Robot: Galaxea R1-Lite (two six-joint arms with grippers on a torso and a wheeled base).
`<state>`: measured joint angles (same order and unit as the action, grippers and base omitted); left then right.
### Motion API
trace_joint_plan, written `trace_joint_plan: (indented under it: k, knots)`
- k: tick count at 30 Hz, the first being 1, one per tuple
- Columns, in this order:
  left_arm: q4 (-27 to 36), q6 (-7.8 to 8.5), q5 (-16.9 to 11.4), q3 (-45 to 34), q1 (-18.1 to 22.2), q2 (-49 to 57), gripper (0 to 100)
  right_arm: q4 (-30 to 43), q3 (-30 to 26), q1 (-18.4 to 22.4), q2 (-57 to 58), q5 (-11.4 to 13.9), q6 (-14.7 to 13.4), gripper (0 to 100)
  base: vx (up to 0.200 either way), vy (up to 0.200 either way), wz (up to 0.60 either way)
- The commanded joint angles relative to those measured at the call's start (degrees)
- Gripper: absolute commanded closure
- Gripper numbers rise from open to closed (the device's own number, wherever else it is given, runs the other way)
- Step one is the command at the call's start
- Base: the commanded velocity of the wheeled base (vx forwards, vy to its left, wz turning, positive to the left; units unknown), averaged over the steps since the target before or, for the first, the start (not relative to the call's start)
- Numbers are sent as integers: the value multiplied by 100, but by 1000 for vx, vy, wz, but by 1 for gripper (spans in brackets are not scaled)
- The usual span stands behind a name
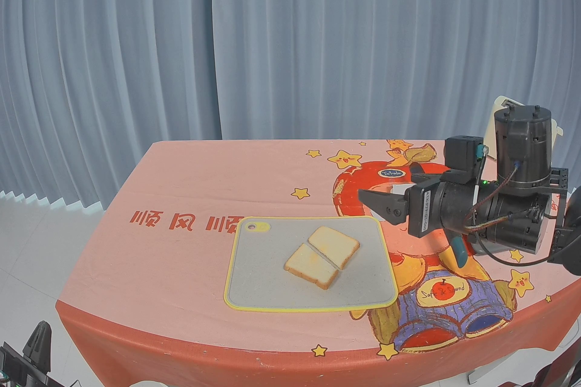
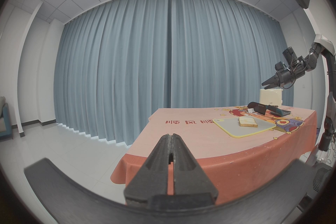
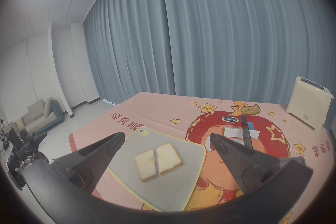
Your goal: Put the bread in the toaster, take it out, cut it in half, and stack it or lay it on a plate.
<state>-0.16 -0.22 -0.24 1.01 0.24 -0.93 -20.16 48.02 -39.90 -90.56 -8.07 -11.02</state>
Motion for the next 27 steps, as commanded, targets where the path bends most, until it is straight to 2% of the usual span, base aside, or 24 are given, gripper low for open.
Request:
trace_joint_plan:
  k: [1,27]
  knots:
    - [-2,-4,-2,-101,2,57,100,4,102,-9,-111,-2,39,0,0,0,0]
    - [-2,-4,-2,-101,2,57,100,4,770,70,-972,-28,47,0,0,0,0]
